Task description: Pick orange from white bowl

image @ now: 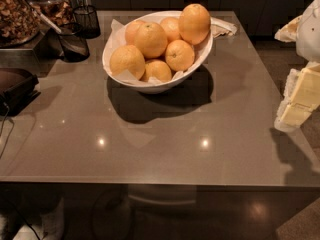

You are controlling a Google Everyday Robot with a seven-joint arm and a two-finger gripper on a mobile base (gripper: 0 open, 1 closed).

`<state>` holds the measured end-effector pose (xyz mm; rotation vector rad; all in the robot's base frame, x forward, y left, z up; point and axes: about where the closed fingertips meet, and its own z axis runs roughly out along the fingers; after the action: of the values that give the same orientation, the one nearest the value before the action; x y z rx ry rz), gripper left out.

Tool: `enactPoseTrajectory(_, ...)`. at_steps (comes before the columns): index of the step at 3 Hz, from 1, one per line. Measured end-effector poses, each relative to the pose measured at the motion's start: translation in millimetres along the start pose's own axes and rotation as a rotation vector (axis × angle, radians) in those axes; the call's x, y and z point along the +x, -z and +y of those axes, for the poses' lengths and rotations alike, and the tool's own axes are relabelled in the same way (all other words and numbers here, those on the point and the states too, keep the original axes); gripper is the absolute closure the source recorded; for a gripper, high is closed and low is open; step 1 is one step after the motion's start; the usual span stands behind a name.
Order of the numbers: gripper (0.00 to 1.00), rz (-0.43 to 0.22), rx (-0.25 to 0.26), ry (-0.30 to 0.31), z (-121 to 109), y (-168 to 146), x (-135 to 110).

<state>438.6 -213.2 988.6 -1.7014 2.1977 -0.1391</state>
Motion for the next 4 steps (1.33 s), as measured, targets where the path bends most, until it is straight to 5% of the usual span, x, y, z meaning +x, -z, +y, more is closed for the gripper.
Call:
enactPoseTrajectory(2, 0.0, -0.017, -0.003, -0.041, -5, 2, -4)
enactPoseTrajectory(3, 0.0, -0.04, -0.055, -0.111, -56, -9, -57)
enactPoseTrajectory(4, 0.0, -0.059, -0.038, -0.102, -61, -6, -66)
